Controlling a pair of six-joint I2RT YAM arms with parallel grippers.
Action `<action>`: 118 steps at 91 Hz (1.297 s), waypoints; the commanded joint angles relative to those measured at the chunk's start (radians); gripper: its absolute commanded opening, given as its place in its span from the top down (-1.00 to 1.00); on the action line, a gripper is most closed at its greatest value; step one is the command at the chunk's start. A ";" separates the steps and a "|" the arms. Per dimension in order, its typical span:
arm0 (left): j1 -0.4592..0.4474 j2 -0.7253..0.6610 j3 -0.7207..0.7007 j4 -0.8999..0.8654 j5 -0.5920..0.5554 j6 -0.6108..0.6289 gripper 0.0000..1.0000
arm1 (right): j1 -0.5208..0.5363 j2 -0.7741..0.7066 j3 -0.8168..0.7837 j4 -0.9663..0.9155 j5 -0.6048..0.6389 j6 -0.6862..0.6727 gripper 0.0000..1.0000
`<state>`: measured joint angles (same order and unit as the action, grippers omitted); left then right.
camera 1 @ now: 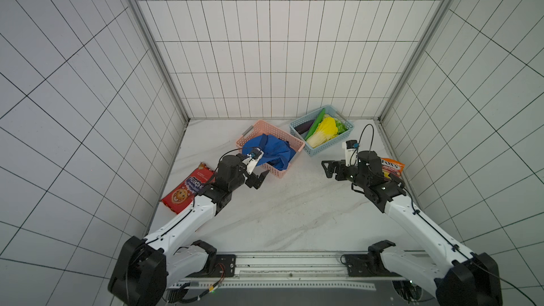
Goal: Turn the baseball cap inside out
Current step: Pick up the baseball cap from the basket.
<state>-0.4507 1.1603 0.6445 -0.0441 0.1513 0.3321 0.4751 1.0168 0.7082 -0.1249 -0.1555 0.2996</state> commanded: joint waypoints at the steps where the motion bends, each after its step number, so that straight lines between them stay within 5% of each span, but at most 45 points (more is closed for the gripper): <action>1: -0.032 0.069 0.059 -0.051 -0.066 0.109 -0.96 | 0.063 -0.035 -0.012 -0.050 0.067 0.029 -0.99; 24: -0.051 0.232 0.160 -0.031 -0.191 0.144 -0.77 | 0.124 -0.045 -0.060 -0.044 0.100 0.067 -0.99; 48: -0.064 0.336 0.195 0.036 -0.333 0.185 0.07 | 0.130 -0.105 -0.116 -0.054 0.124 0.105 -0.99; 60: -0.075 0.325 0.187 0.085 -0.442 0.209 0.99 | 0.129 -0.149 -0.114 -0.076 0.143 0.107 -0.99; 76: -0.087 0.097 0.122 0.185 -0.496 0.143 1.00 | 0.129 -0.197 -0.061 -0.131 0.159 0.083 -0.99; 86: -0.086 -0.091 0.139 0.040 -0.409 0.027 1.00 | 0.130 -0.226 -0.012 -0.167 0.165 0.055 -0.99; 98: -0.085 -0.288 0.179 -0.146 -0.135 -0.196 1.00 | 0.130 -0.268 0.030 -0.164 0.129 0.011 -0.99; 108: -0.085 -0.406 0.150 -0.118 0.083 -0.431 1.00 | 0.132 -0.308 0.059 -0.123 0.024 -0.049 -0.99; 118: -0.085 -0.474 0.095 -0.013 0.176 -0.730 1.00 | 0.145 -0.367 0.047 -0.023 -0.062 -0.115 -0.99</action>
<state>-0.5346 0.7223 0.7921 -0.1040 0.1188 -0.0296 0.5991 0.7006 0.7437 -0.2447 -0.1051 0.2771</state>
